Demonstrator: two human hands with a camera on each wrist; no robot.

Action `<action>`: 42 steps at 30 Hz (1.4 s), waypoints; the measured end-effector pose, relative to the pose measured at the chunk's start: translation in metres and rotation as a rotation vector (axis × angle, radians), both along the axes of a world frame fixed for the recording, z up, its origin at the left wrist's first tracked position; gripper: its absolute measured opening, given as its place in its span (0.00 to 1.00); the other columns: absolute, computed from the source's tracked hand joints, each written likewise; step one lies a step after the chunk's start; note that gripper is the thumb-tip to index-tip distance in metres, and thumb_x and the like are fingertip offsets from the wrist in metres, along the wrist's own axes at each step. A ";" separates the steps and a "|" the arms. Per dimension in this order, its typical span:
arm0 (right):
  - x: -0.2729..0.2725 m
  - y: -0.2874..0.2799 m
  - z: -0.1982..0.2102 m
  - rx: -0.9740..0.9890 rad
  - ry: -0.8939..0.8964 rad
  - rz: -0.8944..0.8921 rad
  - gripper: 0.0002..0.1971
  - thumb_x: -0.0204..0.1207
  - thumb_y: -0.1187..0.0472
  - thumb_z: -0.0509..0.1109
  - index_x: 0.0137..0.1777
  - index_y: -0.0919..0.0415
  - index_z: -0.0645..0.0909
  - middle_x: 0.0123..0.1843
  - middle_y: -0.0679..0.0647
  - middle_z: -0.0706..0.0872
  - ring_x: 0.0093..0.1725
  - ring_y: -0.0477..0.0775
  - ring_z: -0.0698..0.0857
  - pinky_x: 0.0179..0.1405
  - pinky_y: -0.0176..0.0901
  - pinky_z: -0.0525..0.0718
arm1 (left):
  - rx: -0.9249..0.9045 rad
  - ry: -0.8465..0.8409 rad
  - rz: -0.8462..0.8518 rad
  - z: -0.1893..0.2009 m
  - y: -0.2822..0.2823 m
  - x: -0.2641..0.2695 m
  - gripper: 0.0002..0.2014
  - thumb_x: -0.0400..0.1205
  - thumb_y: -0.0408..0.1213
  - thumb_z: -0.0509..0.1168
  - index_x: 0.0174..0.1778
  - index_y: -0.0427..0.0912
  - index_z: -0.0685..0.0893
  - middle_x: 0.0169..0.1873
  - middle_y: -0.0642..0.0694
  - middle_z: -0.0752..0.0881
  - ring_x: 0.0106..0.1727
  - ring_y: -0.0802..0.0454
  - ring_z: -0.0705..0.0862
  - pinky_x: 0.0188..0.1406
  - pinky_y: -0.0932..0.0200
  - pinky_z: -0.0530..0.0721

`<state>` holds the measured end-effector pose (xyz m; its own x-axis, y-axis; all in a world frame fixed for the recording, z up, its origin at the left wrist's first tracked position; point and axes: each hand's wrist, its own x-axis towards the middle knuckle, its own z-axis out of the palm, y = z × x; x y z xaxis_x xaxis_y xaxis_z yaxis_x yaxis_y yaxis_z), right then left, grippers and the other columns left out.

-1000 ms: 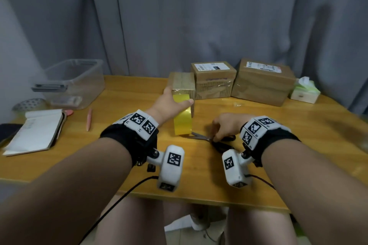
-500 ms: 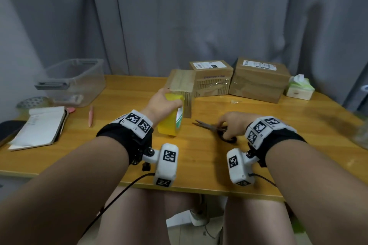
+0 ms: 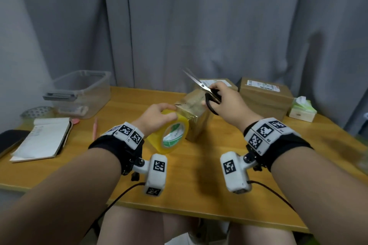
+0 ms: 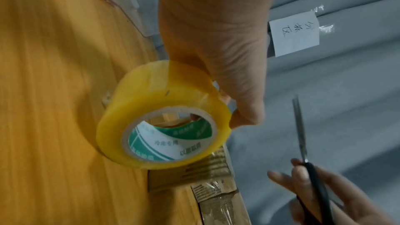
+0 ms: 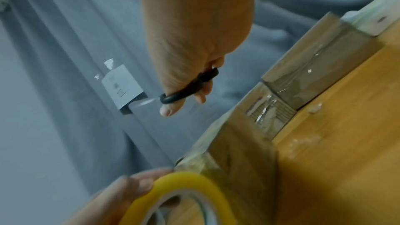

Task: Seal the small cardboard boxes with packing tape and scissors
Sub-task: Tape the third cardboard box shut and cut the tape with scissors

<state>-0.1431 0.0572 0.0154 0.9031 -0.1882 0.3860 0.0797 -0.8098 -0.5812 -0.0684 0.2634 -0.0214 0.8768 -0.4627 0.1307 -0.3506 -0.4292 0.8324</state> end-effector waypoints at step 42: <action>0.015 -0.014 0.011 0.253 0.367 0.051 0.20 0.70 0.46 0.77 0.52 0.58 0.76 0.37 0.54 0.85 0.30 0.47 0.85 0.31 0.38 0.82 | 0.507 -0.224 -0.103 0.008 -0.038 0.022 0.22 0.78 0.54 0.67 0.65 0.49 0.83 0.58 0.45 0.85 0.59 0.48 0.82 0.59 0.53 0.80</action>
